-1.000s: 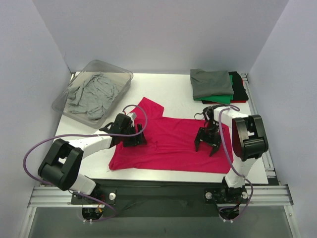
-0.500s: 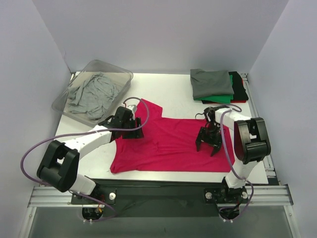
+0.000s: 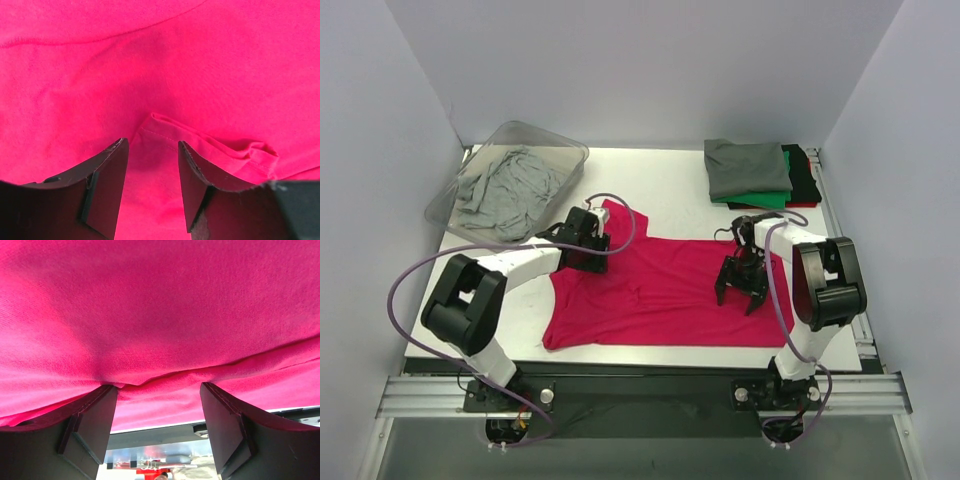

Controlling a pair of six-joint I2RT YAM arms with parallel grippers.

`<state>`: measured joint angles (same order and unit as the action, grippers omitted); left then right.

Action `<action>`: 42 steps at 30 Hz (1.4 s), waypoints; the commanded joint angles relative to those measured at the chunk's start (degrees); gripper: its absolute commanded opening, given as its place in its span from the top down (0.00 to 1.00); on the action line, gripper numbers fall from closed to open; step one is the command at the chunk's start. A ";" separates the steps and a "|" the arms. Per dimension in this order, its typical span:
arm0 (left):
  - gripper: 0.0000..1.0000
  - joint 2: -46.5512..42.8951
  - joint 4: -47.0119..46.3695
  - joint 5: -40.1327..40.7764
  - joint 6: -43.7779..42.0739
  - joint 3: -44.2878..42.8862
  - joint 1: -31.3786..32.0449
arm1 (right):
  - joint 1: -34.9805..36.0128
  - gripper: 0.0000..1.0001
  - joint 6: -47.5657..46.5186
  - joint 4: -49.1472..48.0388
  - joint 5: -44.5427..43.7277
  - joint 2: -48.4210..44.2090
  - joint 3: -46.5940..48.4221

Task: Fold and stack the t-shirts
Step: Fold the flattened tshirt in 1/3 of the way

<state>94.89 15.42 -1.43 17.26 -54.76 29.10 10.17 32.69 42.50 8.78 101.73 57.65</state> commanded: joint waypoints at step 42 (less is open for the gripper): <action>1.00 -0.41 -1.97 2.31 -0.21 -4.13 -0.27 | -0.15 0.32 -0.08 1.36 -2.80 -1.10 -2.01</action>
<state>99.04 14.83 -0.34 15.79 -59.13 29.10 10.15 32.73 42.17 8.99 101.51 57.23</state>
